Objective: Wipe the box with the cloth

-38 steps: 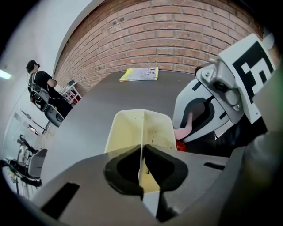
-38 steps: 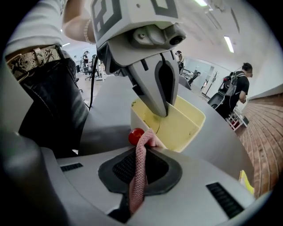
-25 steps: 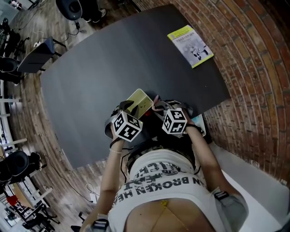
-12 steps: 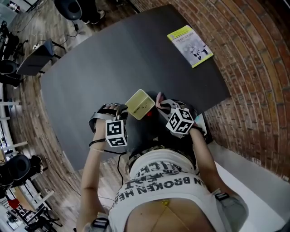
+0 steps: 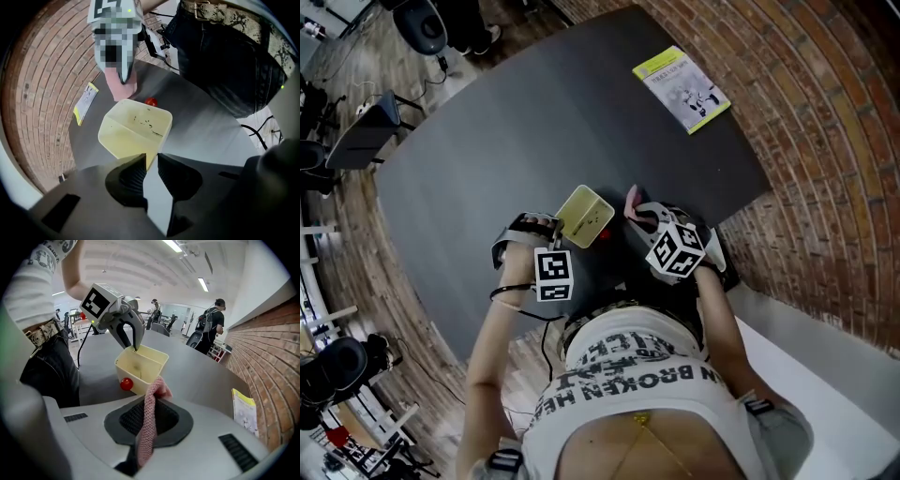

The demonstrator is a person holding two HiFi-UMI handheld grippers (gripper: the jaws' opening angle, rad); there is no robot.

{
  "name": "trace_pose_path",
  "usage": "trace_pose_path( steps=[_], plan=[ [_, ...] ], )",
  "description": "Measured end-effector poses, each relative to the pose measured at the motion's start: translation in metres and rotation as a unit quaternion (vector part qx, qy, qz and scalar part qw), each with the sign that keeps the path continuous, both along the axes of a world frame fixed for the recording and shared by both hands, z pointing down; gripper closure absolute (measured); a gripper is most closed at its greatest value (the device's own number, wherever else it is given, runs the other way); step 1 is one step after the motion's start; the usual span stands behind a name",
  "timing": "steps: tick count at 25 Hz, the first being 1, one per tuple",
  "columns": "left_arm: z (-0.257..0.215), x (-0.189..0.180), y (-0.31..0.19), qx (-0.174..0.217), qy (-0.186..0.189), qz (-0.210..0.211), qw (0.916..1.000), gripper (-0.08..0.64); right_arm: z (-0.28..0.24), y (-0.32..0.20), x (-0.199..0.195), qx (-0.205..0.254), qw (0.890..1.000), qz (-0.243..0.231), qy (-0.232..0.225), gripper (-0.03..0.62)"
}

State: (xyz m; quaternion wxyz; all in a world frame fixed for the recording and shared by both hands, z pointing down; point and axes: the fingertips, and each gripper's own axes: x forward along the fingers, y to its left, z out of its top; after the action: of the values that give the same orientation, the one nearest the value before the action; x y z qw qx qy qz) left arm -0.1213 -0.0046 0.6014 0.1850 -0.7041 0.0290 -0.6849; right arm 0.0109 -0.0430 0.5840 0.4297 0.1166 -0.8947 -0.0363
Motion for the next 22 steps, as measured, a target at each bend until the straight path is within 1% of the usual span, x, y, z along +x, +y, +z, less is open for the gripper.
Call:
trace_pose_path(
  steps=[2,4,6,8,10,13,16,18,19,20,22],
  plan=[
    [-0.001,0.003,0.003,-0.016,0.009,-0.030,0.9994,0.485,0.000,-0.002,0.004,0.000,1.000,0.009,0.000,0.575],
    [-0.002,0.009,0.007,-0.033,0.026,-0.071,0.9966,0.491,0.000,-0.004,0.007,0.002,1.000,0.015,0.001,0.575],
    [-0.003,0.016,0.010,-0.048,0.047,-0.114,0.9912,0.497,-0.001,-0.006,0.009,0.003,1.000,0.014,0.000,0.575],
    [-0.005,0.024,0.012,-0.060,0.068,-0.159,0.9831,0.502,-0.003,-0.006,0.011,0.003,1.000,0.006,0.000,0.575],
    [-0.005,0.031,0.014,-0.075,0.088,-0.211,0.9707,0.502,-0.002,-0.005,0.011,0.002,1.000,-0.004,0.002,0.575],
    [-0.006,0.042,0.017,-0.105,0.116,-0.280,0.9473,0.515,0.001,-0.002,0.008,-0.001,1.000,-0.020,0.007,0.575],
    [-0.007,0.057,0.019,-0.131,0.145,-0.327,0.9246,0.538,0.007,0.002,0.004,-0.010,0.999,-0.037,0.008,0.575],
    [-0.008,0.067,0.018,-0.147,0.170,-0.349,0.9096,0.541,0.012,0.003,0.001,-0.012,0.998,-0.054,0.012,0.575],
    [-0.008,0.071,0.018,-0.152,0.180,-0.355,0.9046,0.541,0.015,0.003,0.000,-0.012,0.998,-0.065,0.016,0.575],
    [-0.009,0.073,0.018,-0.154,0.186,-0.358,0.9017,0.541,0.019,0.003,-0.002,-0.010,0.997,-0.078,0.021,0.575],
    [-0.009,0.074,0.018,-0.152,0.193,-0.360,0.8999,0.541,0.028,0.001,-0.006,-0.007,0.993,-0.108,0.035,0.575]
  ],
)
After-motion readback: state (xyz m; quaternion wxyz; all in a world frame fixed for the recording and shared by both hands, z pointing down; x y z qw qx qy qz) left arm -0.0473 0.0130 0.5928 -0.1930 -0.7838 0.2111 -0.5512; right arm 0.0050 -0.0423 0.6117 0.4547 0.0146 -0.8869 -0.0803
